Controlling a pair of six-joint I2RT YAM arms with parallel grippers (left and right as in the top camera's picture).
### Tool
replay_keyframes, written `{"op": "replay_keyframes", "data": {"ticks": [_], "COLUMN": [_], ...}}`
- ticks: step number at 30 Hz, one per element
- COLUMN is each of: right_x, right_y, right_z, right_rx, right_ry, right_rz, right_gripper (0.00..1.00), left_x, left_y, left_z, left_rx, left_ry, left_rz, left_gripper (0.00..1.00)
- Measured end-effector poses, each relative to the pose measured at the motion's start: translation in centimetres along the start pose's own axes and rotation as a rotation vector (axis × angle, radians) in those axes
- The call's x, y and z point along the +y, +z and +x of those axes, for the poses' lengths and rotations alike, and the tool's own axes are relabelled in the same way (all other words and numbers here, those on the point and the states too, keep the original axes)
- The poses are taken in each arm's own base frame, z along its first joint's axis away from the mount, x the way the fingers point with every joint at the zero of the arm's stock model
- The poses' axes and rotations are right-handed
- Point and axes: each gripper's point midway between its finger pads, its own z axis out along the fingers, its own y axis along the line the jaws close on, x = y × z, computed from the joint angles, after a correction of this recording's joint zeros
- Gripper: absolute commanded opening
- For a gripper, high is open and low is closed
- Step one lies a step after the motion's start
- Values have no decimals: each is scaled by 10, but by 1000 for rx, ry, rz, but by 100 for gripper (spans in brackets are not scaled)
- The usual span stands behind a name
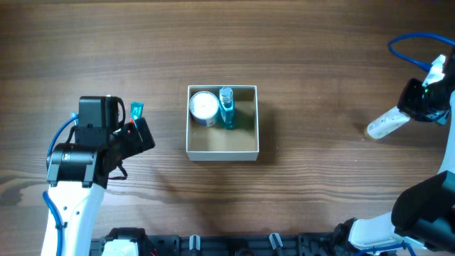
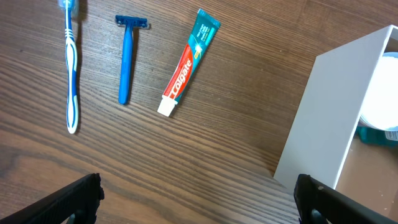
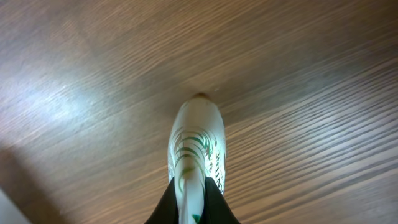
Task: Pack container
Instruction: 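Grasp the white lotion tube with the right gripper, then stand the lotion tube upright in the box corner, release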
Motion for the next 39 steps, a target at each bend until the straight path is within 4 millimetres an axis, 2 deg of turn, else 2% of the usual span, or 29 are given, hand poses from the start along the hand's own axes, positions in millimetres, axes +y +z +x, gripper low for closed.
{"op": "replay_keyframes", "data": {"ticks": [2, 4, 9, 11, 13, 15, 19, 22, 24, 25, 36, 37, 39], "right_x": [14, 42, 143, 178, 212, 236, 282, 309, 316, 322, 354, 355, 356], "right_y": [-4, -20, -126, -159, -172, -173, -160, -131, -113, -97, -23, -18, -15], "right_z": [12, 25, 43, 59, 79, 91, 111, 117, 117, 115, 104, 103, 103], "right_rx": [45, 79, -104, -189, -220, -228, -205, -145, -108, -81, -8, -3, 1], "right_ry": [-36, -113, -412, -500, -575, -618, -668, -694, -696, -692, -694, -694, -694], "right_rz": [-16, -41, -151, -208, -264, -291, -318, -292, -265, -240, -179, -175, -172], "right_gripper": [4, 4, 4, 4, 4, 4, 4, 4, 4, 4, 4, 6, 19], "left_x": [0, 0, 0, 0, 0, 0, 0, 0, 0, 0, 0, 0, 0], "left_y": [0, 0, 0, 0, 0, 0, 0, 0, 0, 0, 0, 0, 0], "left_z": [0, 0, 0, 0, 0, 0, 0, 0, 0, 0, 0, 0, 0], "left_rx": [0, 0, 0, 0, 0, 0, 0, 0, 0, 0, 0, 0, 0], "left_ry": [0, 0, 0, 0, 0, 0, 0, 0, 0, 0, 0, 0, 0], "left_rz": [0, 0, 0, 0, 0, 0, 0, 0, 0, 0, 0, 0, 0], "left_gripper": [100, 100, 100, 100, 100, 100, 100, 100, 100, 100, 100, 100, 100]}}
